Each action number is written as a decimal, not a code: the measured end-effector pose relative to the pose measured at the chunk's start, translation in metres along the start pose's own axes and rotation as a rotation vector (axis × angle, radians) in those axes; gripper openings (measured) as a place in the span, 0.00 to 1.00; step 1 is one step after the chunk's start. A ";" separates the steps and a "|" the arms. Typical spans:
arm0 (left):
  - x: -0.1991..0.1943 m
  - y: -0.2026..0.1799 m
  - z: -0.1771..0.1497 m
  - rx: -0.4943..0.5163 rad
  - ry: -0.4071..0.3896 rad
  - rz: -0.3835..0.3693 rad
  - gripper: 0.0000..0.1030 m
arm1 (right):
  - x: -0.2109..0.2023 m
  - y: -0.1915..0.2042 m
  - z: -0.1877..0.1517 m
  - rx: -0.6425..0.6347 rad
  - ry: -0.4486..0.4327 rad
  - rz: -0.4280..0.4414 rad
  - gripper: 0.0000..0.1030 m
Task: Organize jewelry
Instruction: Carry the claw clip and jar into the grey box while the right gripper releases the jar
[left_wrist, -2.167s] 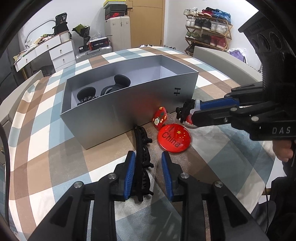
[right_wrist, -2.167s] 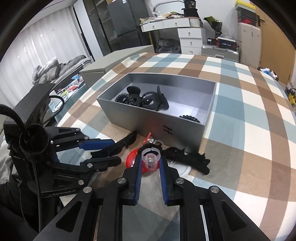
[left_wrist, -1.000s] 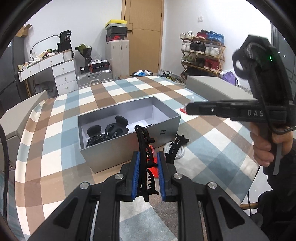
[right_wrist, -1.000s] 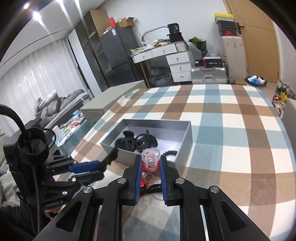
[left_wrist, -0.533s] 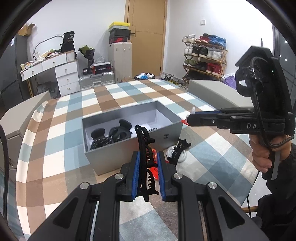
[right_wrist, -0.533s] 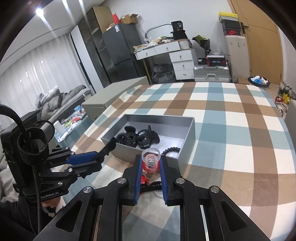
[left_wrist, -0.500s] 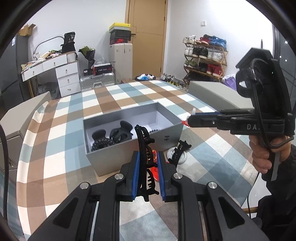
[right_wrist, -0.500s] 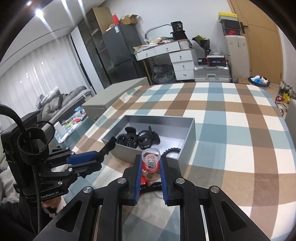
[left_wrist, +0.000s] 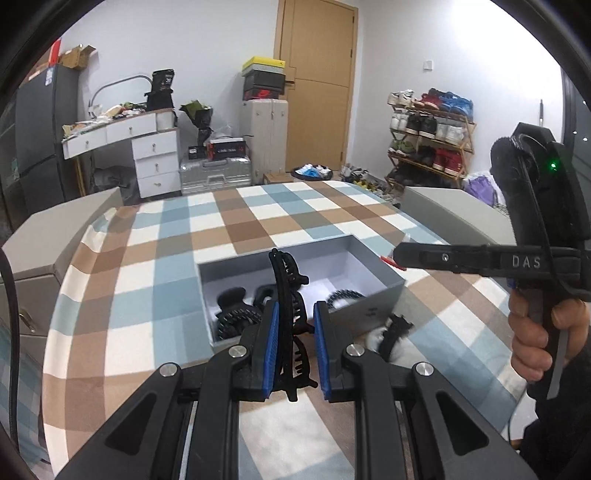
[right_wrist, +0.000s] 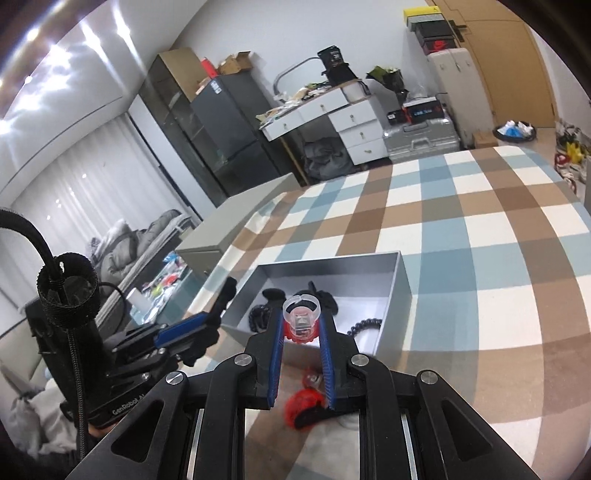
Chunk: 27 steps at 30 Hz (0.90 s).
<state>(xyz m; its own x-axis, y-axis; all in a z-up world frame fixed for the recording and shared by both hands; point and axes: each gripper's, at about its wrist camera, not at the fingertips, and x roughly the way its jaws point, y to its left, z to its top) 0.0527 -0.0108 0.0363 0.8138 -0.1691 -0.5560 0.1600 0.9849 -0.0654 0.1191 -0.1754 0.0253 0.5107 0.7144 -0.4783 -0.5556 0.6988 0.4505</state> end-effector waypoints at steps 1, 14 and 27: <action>0.001 0.001 0.000 -0.001 -0.004 0.005 0.13 | 0.001 0.000 0.000 0.004 -0.007 -0.001 0.17; 0.020 0.005 0.006 0.003 -0.030 0.049 0.13 | 0.009 -0.016 0.003 0.081 -0.037 0.010 0.17; 0.025 0.002 0.002 -0.013 -0.023 0.062 0.13 | 0.022 -0.016 -0.003 0.068 0.013 -0.034 0.20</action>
<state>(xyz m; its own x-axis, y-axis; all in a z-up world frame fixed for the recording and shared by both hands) 0.0742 -0.0133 0.0238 0.8344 -0.1083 -0.5403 0.1016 0.9939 -0.0425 0.1367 -0.1707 0.0052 0.5197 0.6899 -0.5040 -0.4916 0.7239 0.4840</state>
